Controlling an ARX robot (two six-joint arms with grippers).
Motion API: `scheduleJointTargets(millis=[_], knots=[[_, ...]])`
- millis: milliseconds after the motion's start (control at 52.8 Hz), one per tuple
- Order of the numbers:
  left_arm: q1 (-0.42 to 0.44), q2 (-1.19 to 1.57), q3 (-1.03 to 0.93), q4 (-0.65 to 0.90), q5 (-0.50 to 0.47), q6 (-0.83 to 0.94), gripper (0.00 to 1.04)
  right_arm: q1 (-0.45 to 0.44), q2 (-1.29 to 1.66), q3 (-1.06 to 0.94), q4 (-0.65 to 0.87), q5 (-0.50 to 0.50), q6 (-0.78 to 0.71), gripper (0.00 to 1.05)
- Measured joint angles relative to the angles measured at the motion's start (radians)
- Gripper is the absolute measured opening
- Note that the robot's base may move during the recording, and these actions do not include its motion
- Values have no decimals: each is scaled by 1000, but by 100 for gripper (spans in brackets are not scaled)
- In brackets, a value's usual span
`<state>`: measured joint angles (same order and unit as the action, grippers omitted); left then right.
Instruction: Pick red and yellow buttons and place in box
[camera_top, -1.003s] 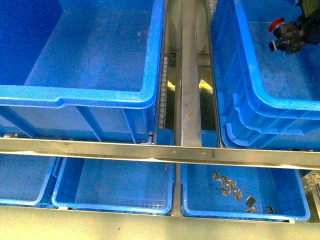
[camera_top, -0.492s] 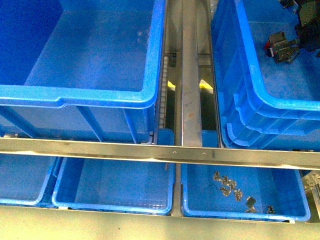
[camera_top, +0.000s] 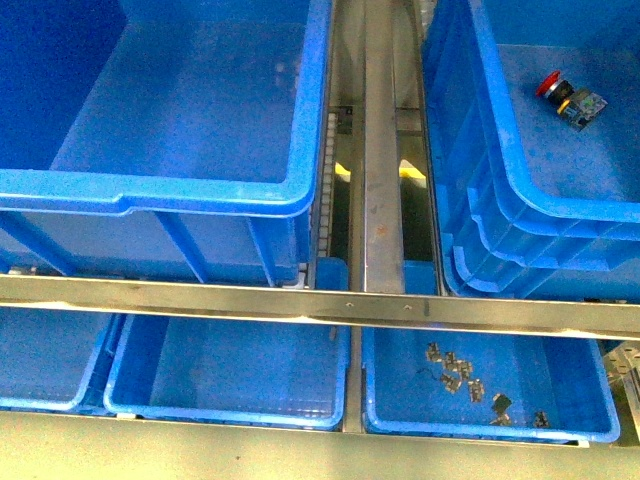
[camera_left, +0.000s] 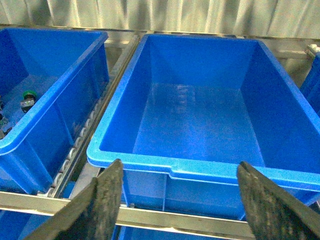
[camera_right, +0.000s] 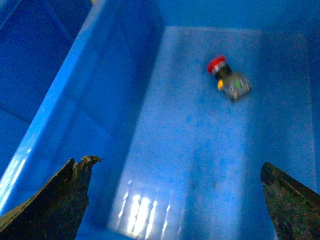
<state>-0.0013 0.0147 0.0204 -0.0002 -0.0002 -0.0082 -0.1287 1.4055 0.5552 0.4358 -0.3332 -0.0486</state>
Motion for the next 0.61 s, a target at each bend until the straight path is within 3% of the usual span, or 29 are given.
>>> scheduleJointTargets(millis=[76,132,189,227,303,492,606], knots=[[0,0,0,0,0,0,87,15,-186,-142,-62,77,194,97],[0,0,0,0,0,1,98,38,-199,-245,217,212,165,86],[0,0,0,0,0,2,96,50,-209,-325,428,259,114,74],[0,0,0,0,0,2,97,61,-237,-356,489,271,92,65],[0,0,0,0,0,3,97,115,-327,-399,485,326,71,46],[0,0,0,0,0,3,97,125,-423,-500,472,331,56,4],[0,0,0,0,0,3,97,125,-502,-518,411,331,52,3]])
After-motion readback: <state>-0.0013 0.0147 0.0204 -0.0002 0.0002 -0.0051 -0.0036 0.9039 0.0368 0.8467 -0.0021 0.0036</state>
